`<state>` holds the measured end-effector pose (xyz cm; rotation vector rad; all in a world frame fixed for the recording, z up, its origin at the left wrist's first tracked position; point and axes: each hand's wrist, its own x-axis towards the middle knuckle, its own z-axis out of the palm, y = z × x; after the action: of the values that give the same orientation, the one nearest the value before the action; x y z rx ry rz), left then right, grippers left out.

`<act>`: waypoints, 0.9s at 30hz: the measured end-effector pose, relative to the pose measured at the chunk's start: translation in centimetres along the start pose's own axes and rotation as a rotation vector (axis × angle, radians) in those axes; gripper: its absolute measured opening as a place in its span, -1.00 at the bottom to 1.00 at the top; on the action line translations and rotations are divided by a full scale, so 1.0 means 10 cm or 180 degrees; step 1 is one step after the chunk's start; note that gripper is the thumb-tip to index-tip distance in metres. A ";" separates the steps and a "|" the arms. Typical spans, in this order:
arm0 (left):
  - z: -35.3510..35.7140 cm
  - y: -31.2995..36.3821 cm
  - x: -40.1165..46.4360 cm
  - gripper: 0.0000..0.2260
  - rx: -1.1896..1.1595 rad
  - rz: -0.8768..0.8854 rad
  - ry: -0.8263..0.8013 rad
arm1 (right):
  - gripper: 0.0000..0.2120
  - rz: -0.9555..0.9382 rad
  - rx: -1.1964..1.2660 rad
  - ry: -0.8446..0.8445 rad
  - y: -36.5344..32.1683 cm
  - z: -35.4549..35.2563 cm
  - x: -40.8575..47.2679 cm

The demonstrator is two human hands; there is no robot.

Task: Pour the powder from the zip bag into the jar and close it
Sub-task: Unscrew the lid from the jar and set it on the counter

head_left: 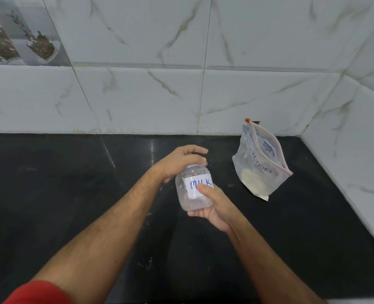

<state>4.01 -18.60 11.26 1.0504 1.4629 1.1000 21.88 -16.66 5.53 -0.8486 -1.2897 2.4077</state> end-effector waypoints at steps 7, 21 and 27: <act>0.19 0.01 -0.03 -0.60 0.0241 0.0092 0.0509 | -0.30 -0.0536 -0.1121 0.0882 -0.02 0.01 0.04; -0.08 -0.03 -0.22 -0.73 0.0107 -0.0056 0.0460 | -0.22 -0.0803 -0.1557 0.1095 -0.07 -0.18 -0.02; 0.00 -0.05 -0.31 -0.48 -0.0005 0.0055 0.0436 | -0.21 -0.1060 -0.1740 0.0952 0.03 -0.13 -0.06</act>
<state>4.44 -21.68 11.40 1.0045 1.5630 1.2051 23.15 -16.24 4.98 -0.9847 -1.8183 1.6209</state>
